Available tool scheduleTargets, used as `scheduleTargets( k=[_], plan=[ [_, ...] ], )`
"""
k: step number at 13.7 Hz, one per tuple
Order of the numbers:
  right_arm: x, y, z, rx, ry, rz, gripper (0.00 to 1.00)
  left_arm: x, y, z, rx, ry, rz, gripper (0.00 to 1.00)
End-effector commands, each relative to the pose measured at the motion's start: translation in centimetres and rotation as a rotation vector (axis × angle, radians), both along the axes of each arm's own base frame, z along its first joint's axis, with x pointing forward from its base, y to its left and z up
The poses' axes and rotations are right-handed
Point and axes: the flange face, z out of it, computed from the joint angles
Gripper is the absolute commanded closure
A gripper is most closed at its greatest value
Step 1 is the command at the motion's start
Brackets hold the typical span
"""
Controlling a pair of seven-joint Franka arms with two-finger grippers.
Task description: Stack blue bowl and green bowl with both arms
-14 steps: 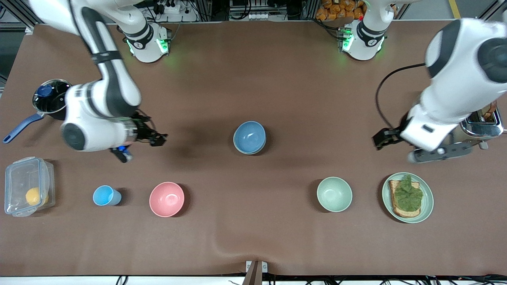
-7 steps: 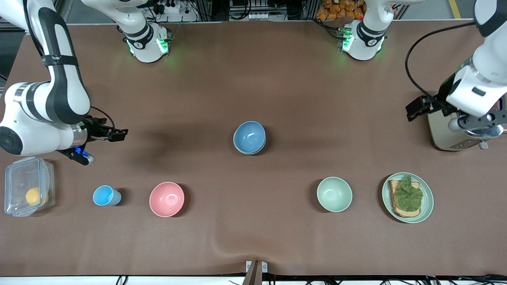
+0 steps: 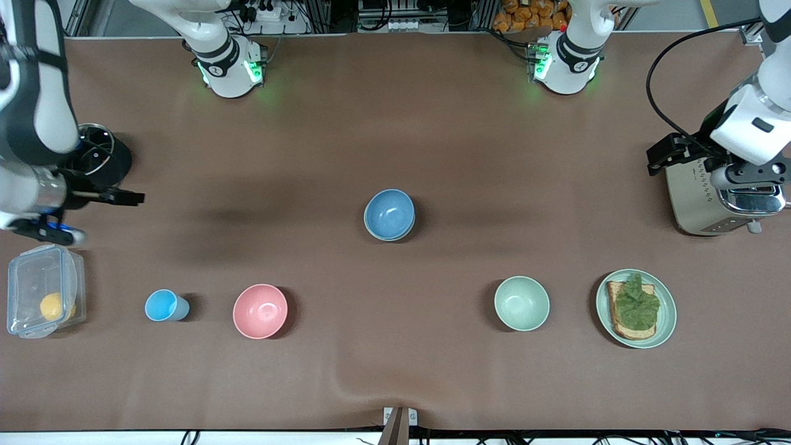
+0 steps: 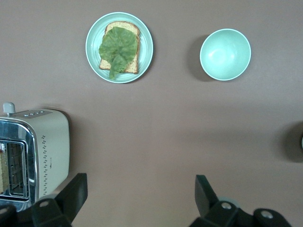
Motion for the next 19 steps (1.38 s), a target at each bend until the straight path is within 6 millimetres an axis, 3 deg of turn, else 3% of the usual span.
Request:
scheduleTargets(
  k=[1,4,8,11,13,19],
  plan=[
    [-0.8,1.7,8.5,-0.030,-0.112,0.050,0.00,-0.7,0.4,1.3,-0.023,-0.009,-0.012,0.00],
    [-1.4,5.5,15.5,-0.037,-0.160,0.116,0.00,-0.6,0.2,3.0,-0.040,-0.023,-0.011,0.00],
    [-3.6,6.1,21.5,-0.040,-0.272,0.129,0.00,-1.1,0.6,3.2,-0.040,0.015,-0.058,0.00],
    [-2.8,6.2,21.5,-0.069,-0.317,0.138,0.00,-1.1,0.7,3.1,-0.039,0.020,-0.055,0.00],
    [-3.2,6.8,22.3,-0.065,-0.328,0.160,0.00,-0.9,1.9,3.0,-0.042,0.021,-0.035,0.00],
    [-3.3,6.7,22.0,-0.066,-0.316,0.158,0.00,-0.7,1.3,2.4,-0.041,0.032,-0.039,0.00]
  ],
)
